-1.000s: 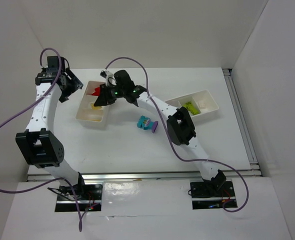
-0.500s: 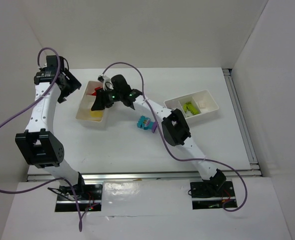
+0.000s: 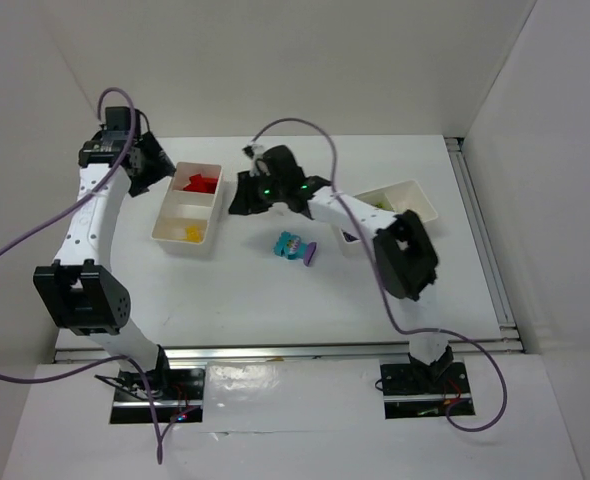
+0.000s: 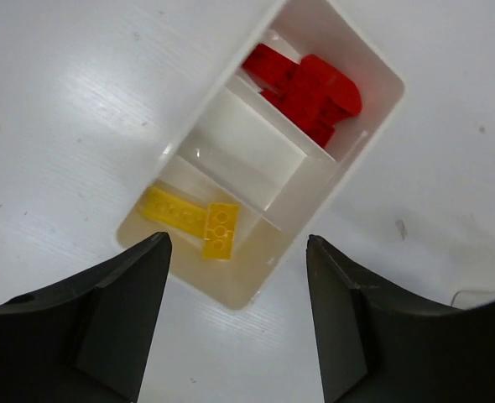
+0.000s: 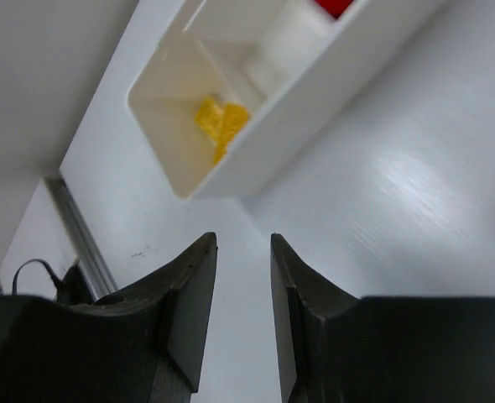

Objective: Sort the legos into containers by color

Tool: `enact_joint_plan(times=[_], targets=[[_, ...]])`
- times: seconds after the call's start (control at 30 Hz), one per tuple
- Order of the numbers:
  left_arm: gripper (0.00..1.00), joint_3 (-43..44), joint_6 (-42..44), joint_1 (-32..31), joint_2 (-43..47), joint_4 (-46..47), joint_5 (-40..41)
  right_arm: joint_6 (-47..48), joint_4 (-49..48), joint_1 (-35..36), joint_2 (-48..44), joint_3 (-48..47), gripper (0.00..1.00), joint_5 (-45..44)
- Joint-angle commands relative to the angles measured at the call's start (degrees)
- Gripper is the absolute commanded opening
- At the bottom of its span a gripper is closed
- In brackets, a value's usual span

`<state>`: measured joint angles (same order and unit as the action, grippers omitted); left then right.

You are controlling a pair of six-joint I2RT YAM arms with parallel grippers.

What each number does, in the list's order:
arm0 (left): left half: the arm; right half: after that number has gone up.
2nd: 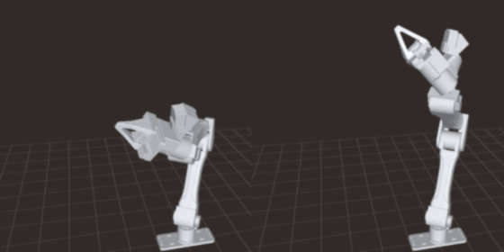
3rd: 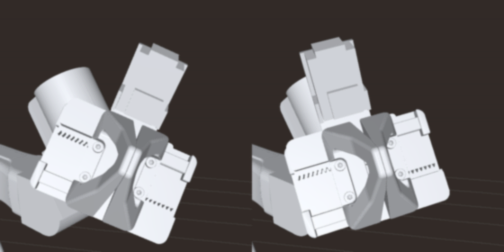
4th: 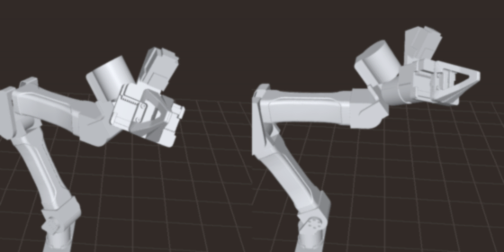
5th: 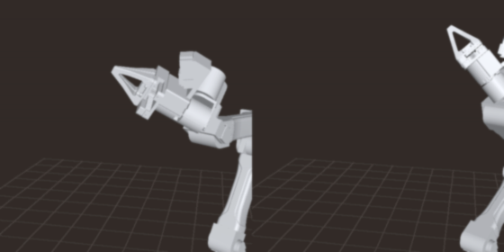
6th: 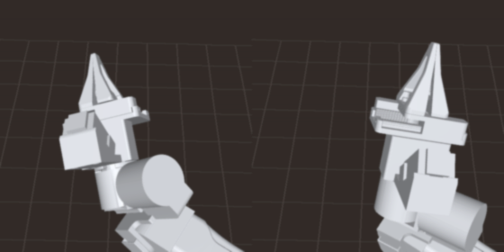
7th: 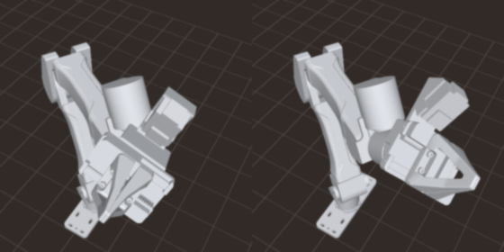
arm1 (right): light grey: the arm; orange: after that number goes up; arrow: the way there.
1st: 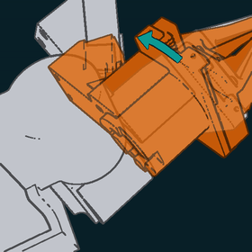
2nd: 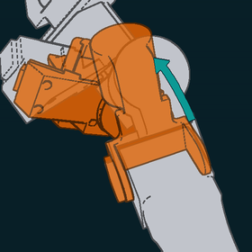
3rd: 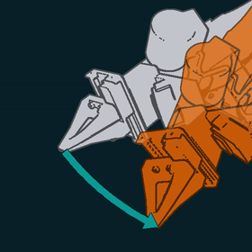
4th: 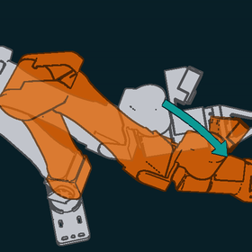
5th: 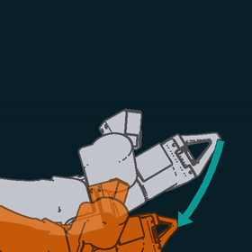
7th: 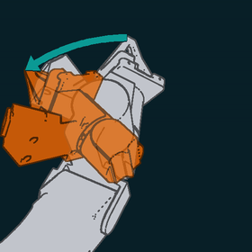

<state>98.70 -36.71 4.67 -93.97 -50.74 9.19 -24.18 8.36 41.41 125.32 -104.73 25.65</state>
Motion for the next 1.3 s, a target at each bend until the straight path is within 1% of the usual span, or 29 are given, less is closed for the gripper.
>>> enact_joint_plan(times=[0.0, 0.03, 0.07, 0.1, 0.13, 0.17, 0.2, 0.23, 0.3, 0.37, 0.4, 0.5, 0.53, 0.57, 0.67, 0.83, 0.9, 1.07, 1.17, 1.27], targets=[[0.76, 0.53, 7.25, -8.85, 0.03, 2.23, -3.39, 0.45, -5.3, -4.13, -17.71, 10.66, 0.39, -11.83], [0.75, 0.53, 7.79, -10.89, -0.68, 1.27, -2.52, 0.45, -3.11, -5.45, -22.87, 15.9, 0.41, -15.5], [0.75, 0.53, 8.31, -12.91, -1.21, 0.56, -1.99, 0.45, -1.61, -6.16, -25.1, 18.31, 0.43, -16.67], [0.75, 0.53, 8.84, -16.76, -1.73, 0.56, -1.98, 0.45, 0.15, -6.95, -27.12, 20.33, 0.45, -17.82], [0.75, 0.53, 9.46, -18.45, -2.7, 0.56, -1.98, -0.07, 1.47, -7.48, -30.62, 24.44, 0.45, -19.83], [0.73, 0.01, 9.98, -20.03, -3.23, 0.56, -3.64, -0.07, 4.62, -8.09, -32.05, 26.22, 0.45, -20.81], [0.73, 0.01, 10.69, -23.01, -3.84, 0.56, -6.61, -0.07, 6.21, -9.05, -34.15, 27.72, 0.46, -21.34], [0.73, -0.52, 10.69, -24.34, -4.54, 0.56, -7.95, -0.07, 7.8, -9.06, -34.96, 29.82, 0.46, -22.04], [0.73, -1.13, 11.31, -27.5, -7.09, 1.16, -12.94, -0.07, 12.28, -9.06, -35.49, 30.46, 0.46, -24.15], [0.75, -1.14, 11.31, -28.92, -9.64, 1.17, -15.24, -0.6, 16.23, -9.06, -36.02, 30.99, 0.46, -25.9], [0.76, -1.14, 11.31, -28.92, -12.26, 1.17, -16.65, -1.21, 17.64, -9.06, -36.02, 30.99, 0.46, -26.7], [0.8, -0.43, 11.84, -30.24, -17.18, 1.17, -20.7, -1.22, 20.81, -7.84, -34.62, 30.46, 0.53, -28.11], [0.83, 0.09, 11.84, -30.24, -18.25, 1.17, -21.66, -1.91, 21.34, -7.83, -34.09, 30.46, 0.55, -29.15], [0.84, 0.09, 11.84, -30.24, -19.22, 1.17, -22.54, -1.92, 22.22, -7.05, -32.87, 30.46, 0.61, -29.69], [0.87, 0.09, 11.84, -30.24, -21.34, 1.17, -23.17, -3.76, 23.28, -5.73, -30.06, 30.46, 0.65, -29.69], [0.87, -1.75, 10.61, -28.84, -22.66, 1.79, -23.08, -4.29, 22.14, -2.48, -25.22, 30.99, 0.65, -29.69], [0.86, -1.75, 10.61, -27.52, -22.66, 1.79, -23.6, -4.81, 23.27, -2.47, -22.06, 30.28, 0.67, -30.48], [0.86, -1.75, 10.61, -27.52, -23.18, 1.79, -23.6, -4.82, 23.81, -2.47, -16.96, 29.05, 0.67, -32.07], [0.86, -1.75, 10.08, -27.52, -23.18, 1.79, -23.08, -4.29, 23.81, -2.47, -15.64, 28.44, 0.67, -32.59], [0.86, -1.75, 10.08, -27.52, -23.18, 1.79, -23.08, -5.34, 21.35, -2.47, -15.63, 29.23, 0.64, -33.65]])
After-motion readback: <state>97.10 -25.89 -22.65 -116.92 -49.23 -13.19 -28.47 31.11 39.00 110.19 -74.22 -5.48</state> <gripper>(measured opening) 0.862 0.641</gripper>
